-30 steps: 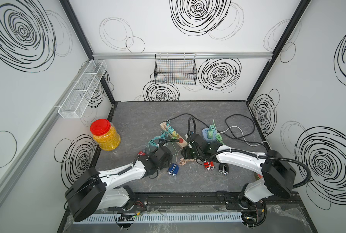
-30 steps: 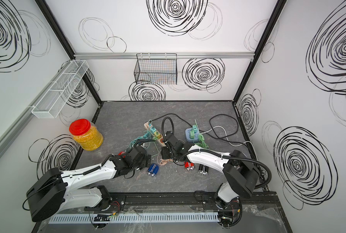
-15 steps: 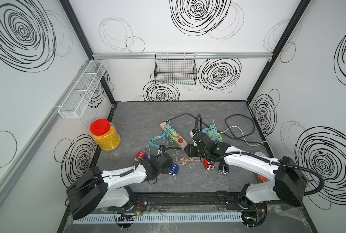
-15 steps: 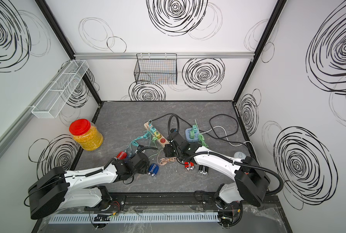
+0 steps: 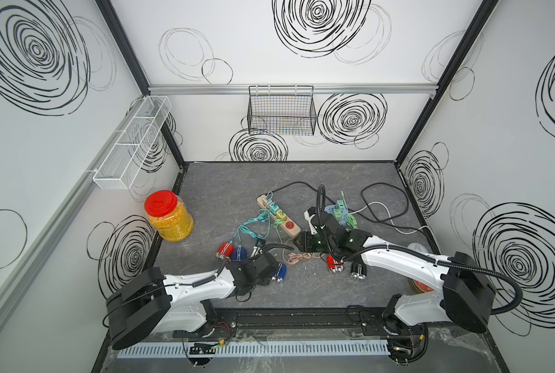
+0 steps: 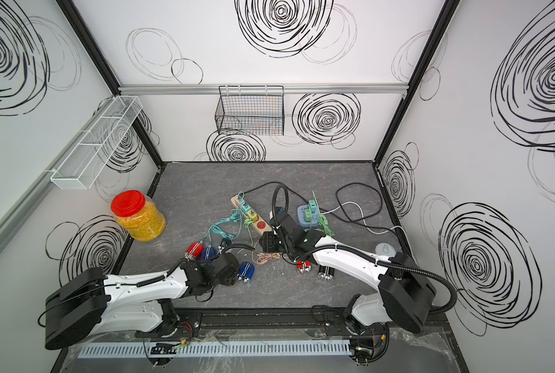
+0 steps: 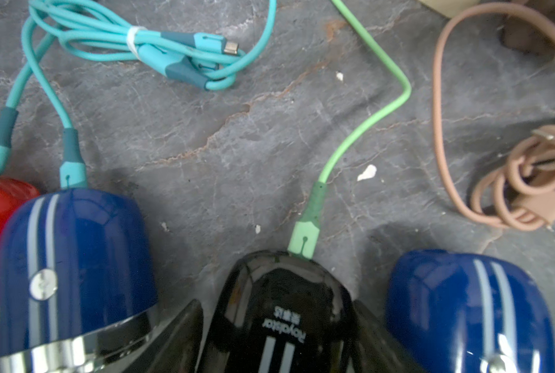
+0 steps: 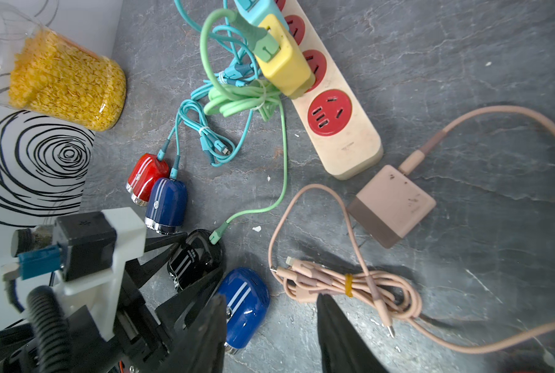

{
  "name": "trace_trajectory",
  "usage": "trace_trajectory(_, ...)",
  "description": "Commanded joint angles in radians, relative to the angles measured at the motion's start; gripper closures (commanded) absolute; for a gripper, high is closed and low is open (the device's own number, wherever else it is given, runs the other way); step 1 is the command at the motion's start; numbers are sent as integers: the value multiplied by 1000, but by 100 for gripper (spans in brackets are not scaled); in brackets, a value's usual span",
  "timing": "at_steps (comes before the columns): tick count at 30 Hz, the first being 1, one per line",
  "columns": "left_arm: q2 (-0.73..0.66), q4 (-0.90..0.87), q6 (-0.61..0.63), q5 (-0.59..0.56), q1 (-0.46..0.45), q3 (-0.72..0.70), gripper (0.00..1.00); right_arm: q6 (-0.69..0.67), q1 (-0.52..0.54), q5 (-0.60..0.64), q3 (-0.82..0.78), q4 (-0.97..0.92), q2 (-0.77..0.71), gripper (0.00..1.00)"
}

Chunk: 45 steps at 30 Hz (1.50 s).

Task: Unplug the electric shaver
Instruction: Pick up the electric shaver from the center of the board, then remove the charging cable from the electric shaver.

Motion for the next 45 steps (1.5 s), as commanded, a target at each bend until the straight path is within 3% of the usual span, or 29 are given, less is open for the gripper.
trace_trajectory(1,-22,-35,-33,-20,-8,-25,27,23,-3,-14,-12,32,7,51)
trace_trajectory(12,-31,-6,-22,2,-10,-40,49,70,-3,-96,-25,129,55,53)
trace_trajectory(17,-148,10,-20,-18,-10,-61,55,120,-4,-167,-36,231,109,53)
trace_trajectory(23,-302,31,6,46,41,-97,56,199,6,-267,-40,387,194,53)
trace_trajectory(45,-421,110,-1,199,109,-170,56,327,86,-350,101,578,450,54)
